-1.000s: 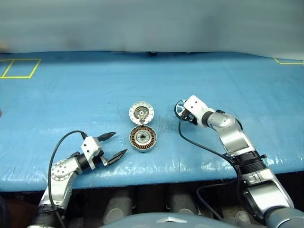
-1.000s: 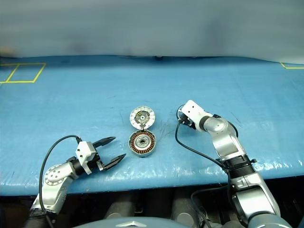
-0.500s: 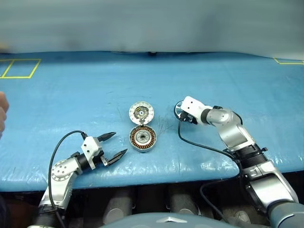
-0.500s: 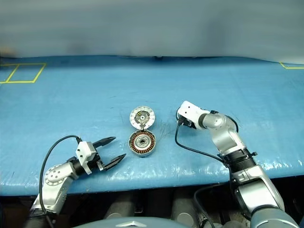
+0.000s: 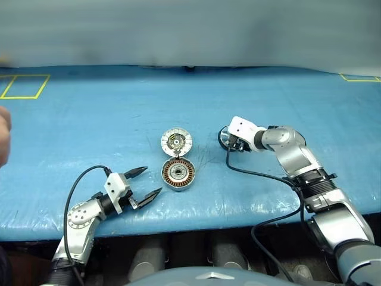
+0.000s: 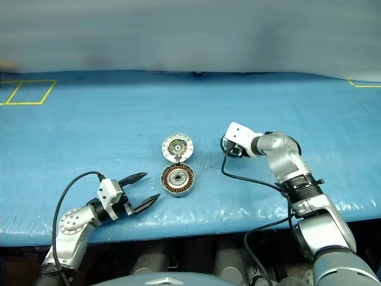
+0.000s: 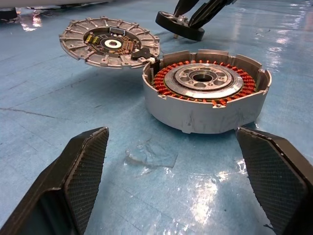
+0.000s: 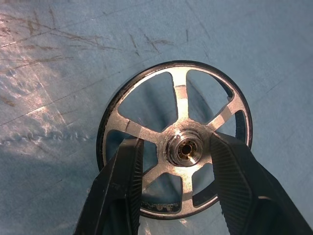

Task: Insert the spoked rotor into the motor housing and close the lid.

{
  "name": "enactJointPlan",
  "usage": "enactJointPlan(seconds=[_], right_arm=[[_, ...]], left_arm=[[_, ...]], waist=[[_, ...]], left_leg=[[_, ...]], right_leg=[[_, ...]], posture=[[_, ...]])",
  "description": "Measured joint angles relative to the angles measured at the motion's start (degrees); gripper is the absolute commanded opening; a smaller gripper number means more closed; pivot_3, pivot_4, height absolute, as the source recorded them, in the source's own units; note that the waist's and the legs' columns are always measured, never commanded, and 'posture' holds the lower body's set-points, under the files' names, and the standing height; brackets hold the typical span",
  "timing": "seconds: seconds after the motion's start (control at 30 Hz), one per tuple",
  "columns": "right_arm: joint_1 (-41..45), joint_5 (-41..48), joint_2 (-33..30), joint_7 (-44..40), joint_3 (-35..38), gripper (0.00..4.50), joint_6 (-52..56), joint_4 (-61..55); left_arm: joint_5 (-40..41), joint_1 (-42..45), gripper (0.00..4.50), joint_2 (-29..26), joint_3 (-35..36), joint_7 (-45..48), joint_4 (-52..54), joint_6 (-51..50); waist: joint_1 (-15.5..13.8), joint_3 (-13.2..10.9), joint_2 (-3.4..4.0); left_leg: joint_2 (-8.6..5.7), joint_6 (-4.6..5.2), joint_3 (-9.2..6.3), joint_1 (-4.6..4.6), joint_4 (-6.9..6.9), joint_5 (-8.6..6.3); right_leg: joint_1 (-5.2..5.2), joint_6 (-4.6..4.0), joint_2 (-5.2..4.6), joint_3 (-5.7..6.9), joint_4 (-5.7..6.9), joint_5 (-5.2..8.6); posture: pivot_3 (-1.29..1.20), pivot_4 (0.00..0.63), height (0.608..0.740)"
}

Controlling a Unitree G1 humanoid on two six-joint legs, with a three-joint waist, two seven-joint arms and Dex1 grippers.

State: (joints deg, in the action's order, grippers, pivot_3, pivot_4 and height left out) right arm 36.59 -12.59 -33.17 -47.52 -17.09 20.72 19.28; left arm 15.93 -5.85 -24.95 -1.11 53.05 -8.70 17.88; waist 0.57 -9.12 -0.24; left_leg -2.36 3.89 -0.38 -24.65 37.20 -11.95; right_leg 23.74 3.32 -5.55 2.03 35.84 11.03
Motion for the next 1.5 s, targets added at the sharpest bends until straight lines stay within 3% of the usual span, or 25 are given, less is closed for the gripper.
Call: enactJointPlan(seconds=[0.2, 0.47, 0.77, 0.87, 1.5], right_arm=[[-4.9, 2.68, 1.89, 2.43, 4.22, 1.7, 2.75, -6.38], [-14.84, 14.85, 5.63, 2.92, 12.26, 1.7, 7.76, -24.67], [-21.36, 22.11, 6.3, 4.47, 14.83, 1.7, 10.73, -33.31], [-23.54, 24.45, 6.29, 3.81, 14.63, 1.28, 11.42, -36.01], [-25.59, 27.38, 6.24, 3.01, 5.27, 1.26, 12.24, -41.93]], left_arm=[[-0.06, -0.01, 4.44, -0.01, 0.01, 0.01, -0.28, 0.18], [0.01, 0.38, 4.44, -0.04, 0.01, 0.91, -0.67, 0.33], [0.0, 1.61, 4.44, -0.02, -0.02, 2.02, -2.06, 0.33], [-0.02, 2.01, 4.44, -0.02, -0.01, 2.05, -2.39, 0.33], [0.06, 2.61, 4.44, 0.18, -0.72, 3.81, -2.85, 0.38]], waist=[[0.05, -0.01, 0.02], [-0.24, -0.11, 0.17], [-0.52, -0.12, 0.17], [-0.57, -0.12, 0.16], [-0.66, -0.12, 0.16]], left_leg=[[0.0, 0.0, 0.0, -0.03, -0.03, 0.0], [-0.01, 0.0, -0.03, -0.11, -0.04, -0.01], [0.0, -0.01, -0.03, -0.13, -0.06, -0.01], [0.0, -0.01, -0.04, -0.11, -0.06, -0.02], [0.01, -0.02, -0.05, -0.12, -0.04, -0.03]], right_leg=[[0.05, -0.02, 0.01, -0.02, 0.0, 0.01], [0.1, -0.01, -0.02, 0.0, -0.02, 0.02], [0.11, -0.01, -0.03, 0.01, -0.02, 0.03], [0.09, -0.02, -0.03, 0.01, -0.03, 0.04], [0.09, 0.12, -0.05, 0.02, -0.04, 0.13]], posture=[[0.0, 0.15, 0.74], [0.0, 0.15, 0.74], [0.0, 0.15, 0.74], [0.0, 0.15, 0.74], [0.0, 0.15, 0.74]])
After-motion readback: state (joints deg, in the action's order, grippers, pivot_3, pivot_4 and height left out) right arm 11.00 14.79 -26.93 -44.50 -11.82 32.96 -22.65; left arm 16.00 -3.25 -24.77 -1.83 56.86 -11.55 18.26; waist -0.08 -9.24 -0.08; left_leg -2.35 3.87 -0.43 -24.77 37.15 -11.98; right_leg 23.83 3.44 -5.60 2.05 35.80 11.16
